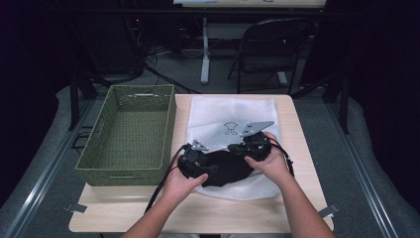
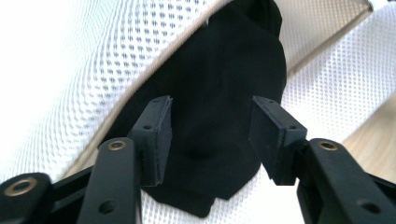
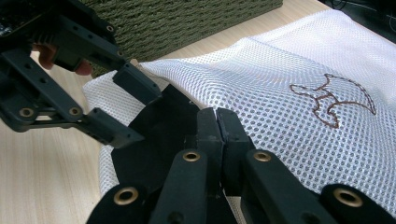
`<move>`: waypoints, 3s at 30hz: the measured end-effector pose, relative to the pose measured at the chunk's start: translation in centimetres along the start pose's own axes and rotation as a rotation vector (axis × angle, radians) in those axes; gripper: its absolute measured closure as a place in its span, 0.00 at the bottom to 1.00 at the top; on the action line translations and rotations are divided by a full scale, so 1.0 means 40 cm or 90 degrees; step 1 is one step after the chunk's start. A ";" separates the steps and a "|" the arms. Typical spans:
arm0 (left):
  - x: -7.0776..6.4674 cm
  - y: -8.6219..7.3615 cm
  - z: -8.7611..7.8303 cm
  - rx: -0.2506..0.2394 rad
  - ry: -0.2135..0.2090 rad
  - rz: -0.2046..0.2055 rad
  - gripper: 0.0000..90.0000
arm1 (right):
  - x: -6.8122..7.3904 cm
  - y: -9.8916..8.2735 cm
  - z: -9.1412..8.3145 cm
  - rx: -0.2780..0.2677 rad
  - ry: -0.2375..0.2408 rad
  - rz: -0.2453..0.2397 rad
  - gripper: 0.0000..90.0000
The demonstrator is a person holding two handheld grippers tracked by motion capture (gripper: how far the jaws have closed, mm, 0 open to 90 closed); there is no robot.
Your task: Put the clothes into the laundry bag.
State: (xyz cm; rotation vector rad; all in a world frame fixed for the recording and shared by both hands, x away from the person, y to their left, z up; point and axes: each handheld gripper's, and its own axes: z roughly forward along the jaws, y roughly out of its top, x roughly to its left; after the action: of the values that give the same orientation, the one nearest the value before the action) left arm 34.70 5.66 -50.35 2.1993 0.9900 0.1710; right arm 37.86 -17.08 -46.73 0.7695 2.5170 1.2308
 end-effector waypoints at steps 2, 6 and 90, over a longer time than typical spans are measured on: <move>0.001 -0.009 0.000 0.008 -0.002 0.000 0.53 | 0.000 0.000 0.000 -0.001 0.000 0.000 0.99; 0.003 -0.028 0.003 0.023 -0.003 -0.004 0.53 | -0.001 -0.001 0.000 0.000 0.001 0.000 0.99; 0.015 -0.086 0.077 0.080 0.018 -0.012 0.94 | 0.004 -0.001 0.006 0.004 0.003 -0.003 0.99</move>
State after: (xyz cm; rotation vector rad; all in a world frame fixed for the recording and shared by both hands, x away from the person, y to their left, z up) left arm 34.23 5.95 -54.98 2.3060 1.0623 0.1346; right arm 37.80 -16.83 -46.92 0.7627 2.5271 1.2247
